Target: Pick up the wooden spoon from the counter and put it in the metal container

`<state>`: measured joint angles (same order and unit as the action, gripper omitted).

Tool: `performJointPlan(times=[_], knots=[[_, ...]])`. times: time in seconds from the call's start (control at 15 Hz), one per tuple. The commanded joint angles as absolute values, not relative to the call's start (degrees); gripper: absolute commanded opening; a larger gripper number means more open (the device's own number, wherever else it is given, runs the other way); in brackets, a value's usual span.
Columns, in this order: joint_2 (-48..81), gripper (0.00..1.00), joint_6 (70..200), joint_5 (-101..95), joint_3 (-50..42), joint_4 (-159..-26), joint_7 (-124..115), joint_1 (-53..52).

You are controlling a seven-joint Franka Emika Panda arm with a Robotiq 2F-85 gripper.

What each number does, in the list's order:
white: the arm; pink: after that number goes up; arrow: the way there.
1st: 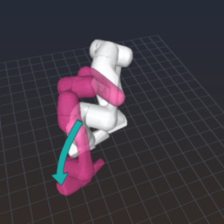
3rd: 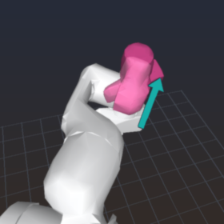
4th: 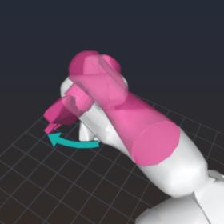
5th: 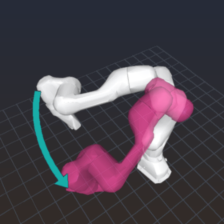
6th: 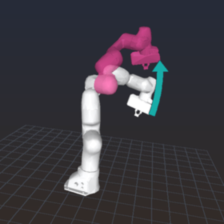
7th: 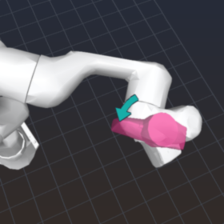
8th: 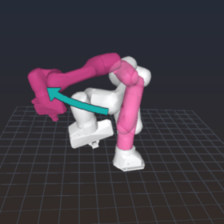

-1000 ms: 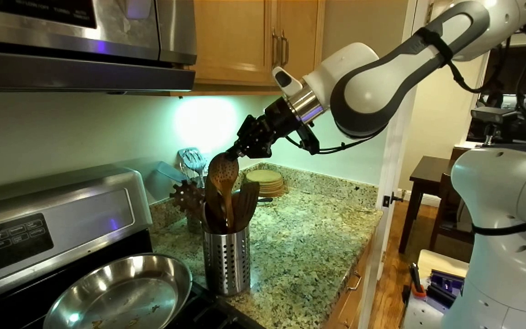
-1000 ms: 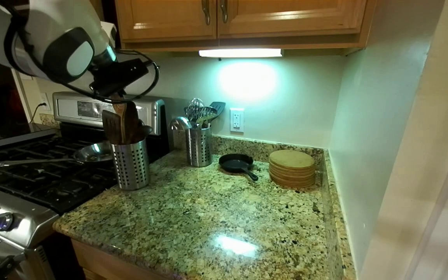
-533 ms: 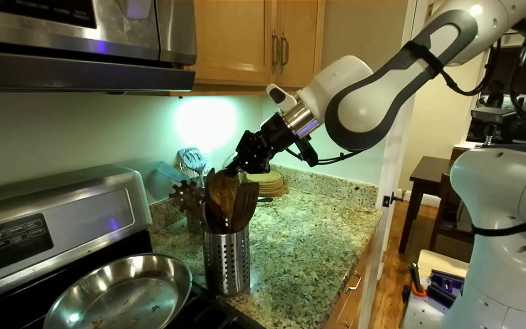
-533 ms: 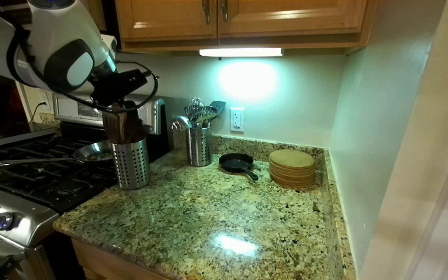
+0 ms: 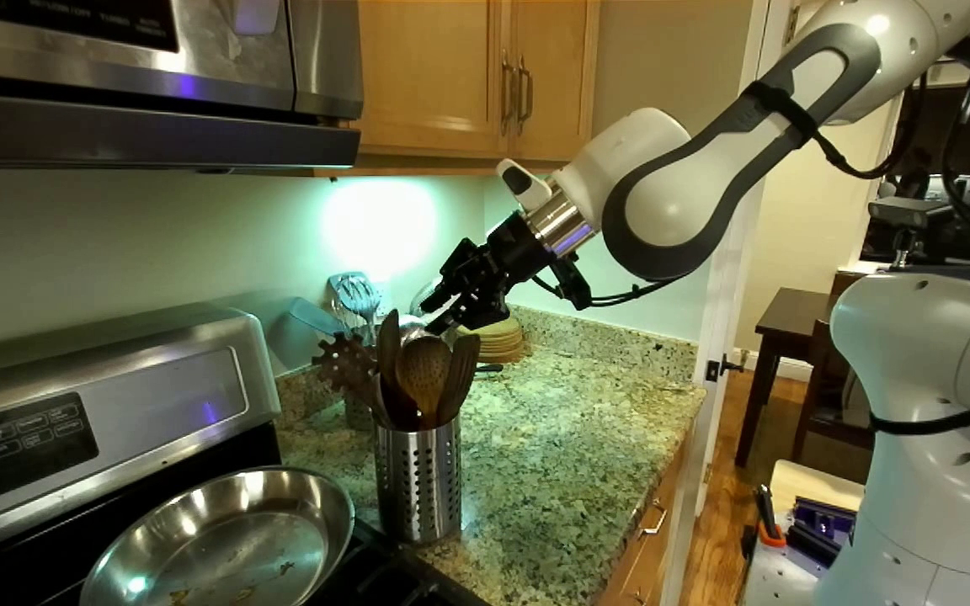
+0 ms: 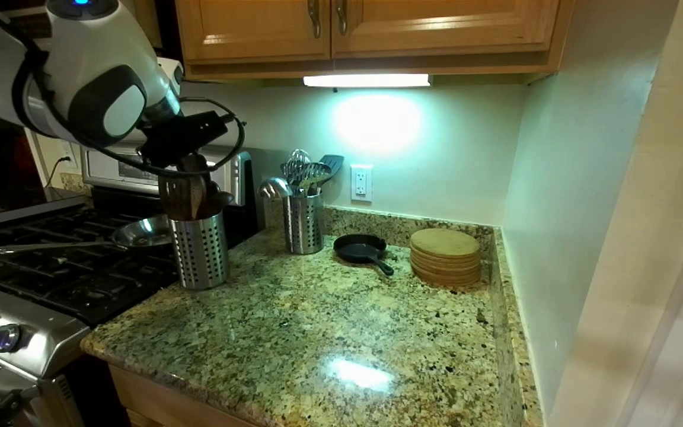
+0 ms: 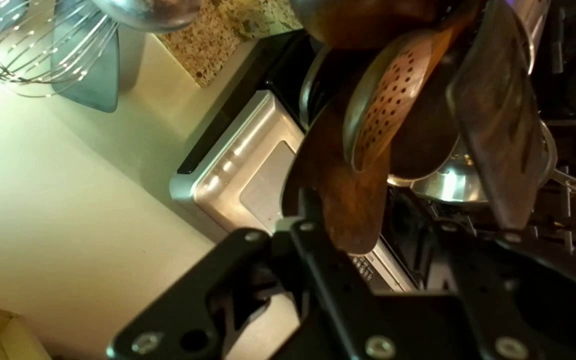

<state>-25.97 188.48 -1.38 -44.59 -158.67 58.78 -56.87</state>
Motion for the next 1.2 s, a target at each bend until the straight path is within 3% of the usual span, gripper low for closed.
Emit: performJointPlan(times=[0.0, 0.27, 0.73, 1.07, 1.13], knots=[[-31.46, 0.71, 186.91, -1.35, -41.62, -159.68, 58.21, -52.98], [-33.49, 0.98, 174.49, -3.63, -35.77, -157.65, 52.73, -43.66], [-33.24, 1.00, 146.26, -3.16, -17.33, -150.86, 49.83, -17.09], [-33.52, 1.00, 134.05, -1.14, -13.21, -147.32, 50.54, -9.39], [-32.39, 1.00, 137.72, -0.55, -13.34, -148.22, 52.49, -10.09]])
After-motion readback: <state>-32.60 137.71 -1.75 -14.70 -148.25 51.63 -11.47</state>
